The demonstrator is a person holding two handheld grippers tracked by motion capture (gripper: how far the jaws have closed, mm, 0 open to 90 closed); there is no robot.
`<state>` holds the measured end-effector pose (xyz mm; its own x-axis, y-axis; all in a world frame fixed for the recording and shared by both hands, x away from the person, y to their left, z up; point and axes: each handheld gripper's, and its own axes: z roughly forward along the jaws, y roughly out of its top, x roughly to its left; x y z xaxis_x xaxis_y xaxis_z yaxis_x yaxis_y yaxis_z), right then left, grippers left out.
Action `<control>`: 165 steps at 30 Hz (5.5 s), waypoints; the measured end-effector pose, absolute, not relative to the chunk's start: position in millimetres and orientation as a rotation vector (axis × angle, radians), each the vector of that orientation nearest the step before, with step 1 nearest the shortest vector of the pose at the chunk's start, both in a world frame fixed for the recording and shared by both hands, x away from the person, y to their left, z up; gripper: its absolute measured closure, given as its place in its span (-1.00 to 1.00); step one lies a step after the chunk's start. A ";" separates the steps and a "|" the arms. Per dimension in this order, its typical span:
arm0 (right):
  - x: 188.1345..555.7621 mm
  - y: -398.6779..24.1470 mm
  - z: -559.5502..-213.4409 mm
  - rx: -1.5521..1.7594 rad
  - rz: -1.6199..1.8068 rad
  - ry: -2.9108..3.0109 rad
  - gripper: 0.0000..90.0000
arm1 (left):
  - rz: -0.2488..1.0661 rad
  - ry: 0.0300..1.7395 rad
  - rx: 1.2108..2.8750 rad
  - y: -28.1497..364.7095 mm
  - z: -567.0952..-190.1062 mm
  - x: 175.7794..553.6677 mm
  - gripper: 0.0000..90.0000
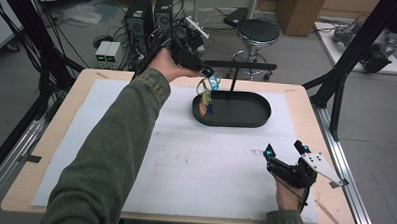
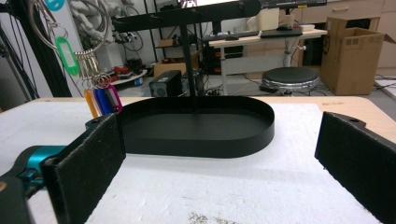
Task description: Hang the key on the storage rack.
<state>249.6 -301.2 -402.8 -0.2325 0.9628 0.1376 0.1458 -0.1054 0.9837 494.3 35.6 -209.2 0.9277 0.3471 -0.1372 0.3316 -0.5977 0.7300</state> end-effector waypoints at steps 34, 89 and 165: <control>246.9 -308.2 -403.5 1.285 1.415 1.408 -0.99 | 0.039 0.574 2.148 47.9 -236.4 546.3 0.79; 246.5 -306.3 -403.3 1.277 1.423 1.410 -0.99 | 0.111 0.806 2.103 104.9 -255.6 530.4 -0.96; 249.6 -297.7 -402.5 1.260 1.418 1.436 -0.99 | 0.154 0.838 2.061 216.5 -301.6 416.7 -0.96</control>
<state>249.6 -297.7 -402.5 -0.2399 0.9624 0.1275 0.1392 -0.0959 0.9856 416.7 216.5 -301.6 0.7647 0.6144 -0.1942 0.5054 -0.3849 0.7723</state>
